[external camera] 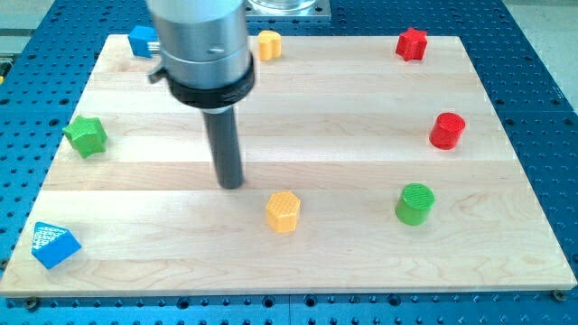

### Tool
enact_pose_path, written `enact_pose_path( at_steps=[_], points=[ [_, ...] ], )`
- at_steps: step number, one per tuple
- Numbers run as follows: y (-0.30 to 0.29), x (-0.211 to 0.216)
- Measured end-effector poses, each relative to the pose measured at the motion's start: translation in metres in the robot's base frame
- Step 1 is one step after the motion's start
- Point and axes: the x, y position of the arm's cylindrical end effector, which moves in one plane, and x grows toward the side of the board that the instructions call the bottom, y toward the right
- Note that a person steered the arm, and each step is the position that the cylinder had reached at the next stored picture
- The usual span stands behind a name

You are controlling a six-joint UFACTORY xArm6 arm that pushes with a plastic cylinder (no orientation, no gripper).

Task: Place the hexagon and green circle horizontal to each other

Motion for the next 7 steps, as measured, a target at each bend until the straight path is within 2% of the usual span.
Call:
enact_pose_path(
  at_steps=[2,4,6,7],
  points=[
    [0.040,0.000],
    [0.042,0.000],
    [0.055,0.057],
    [0.082,0.045]
  ],
)
